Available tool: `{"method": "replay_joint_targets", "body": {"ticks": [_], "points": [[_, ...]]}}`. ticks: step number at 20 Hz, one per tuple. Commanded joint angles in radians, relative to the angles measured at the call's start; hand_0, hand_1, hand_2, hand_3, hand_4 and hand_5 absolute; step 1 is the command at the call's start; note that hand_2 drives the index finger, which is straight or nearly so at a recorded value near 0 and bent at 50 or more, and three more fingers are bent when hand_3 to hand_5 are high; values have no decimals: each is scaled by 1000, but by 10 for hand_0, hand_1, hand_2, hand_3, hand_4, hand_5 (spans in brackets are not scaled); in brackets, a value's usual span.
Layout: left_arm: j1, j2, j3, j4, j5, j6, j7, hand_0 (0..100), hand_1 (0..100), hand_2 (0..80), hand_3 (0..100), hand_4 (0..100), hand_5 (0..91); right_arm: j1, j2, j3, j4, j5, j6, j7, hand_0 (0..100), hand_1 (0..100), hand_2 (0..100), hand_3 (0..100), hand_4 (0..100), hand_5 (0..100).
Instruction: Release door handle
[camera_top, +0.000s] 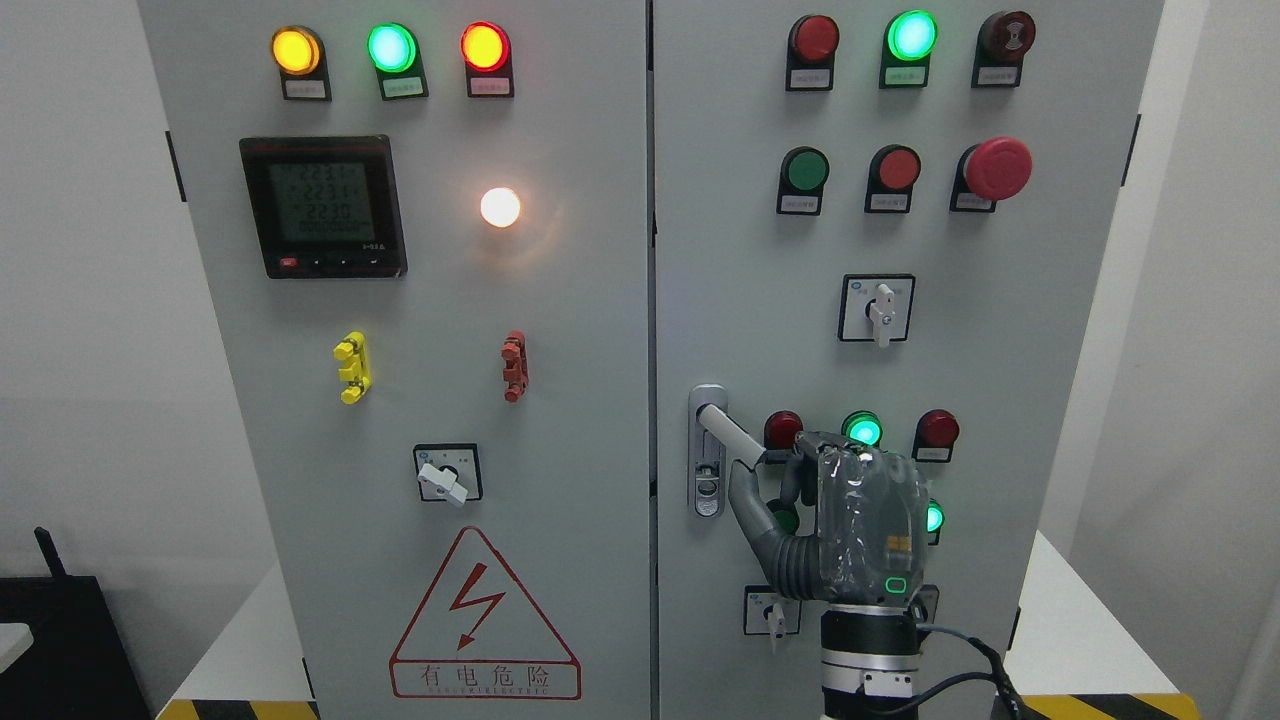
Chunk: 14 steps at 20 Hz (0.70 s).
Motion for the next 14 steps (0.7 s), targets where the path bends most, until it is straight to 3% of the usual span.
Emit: {"method": "replay_joint_targets", "body": {"ticks": [1, 14], "points": [[0, 0, -14, 20, 0, 0, -1, 120, 389, 0, 0, 0, 0, -1, -3, -10, -4, 0, -1, -2, 410, 646, 889, 1000, 987, 1000], [0, 0, -14, 20, 0, 0, -1, 120, 389, 0, 0, 0, 0, -5, -3, -8, -16, -3, -1, 0, 415, 645, 889, 1000, 987, 1000]]}}
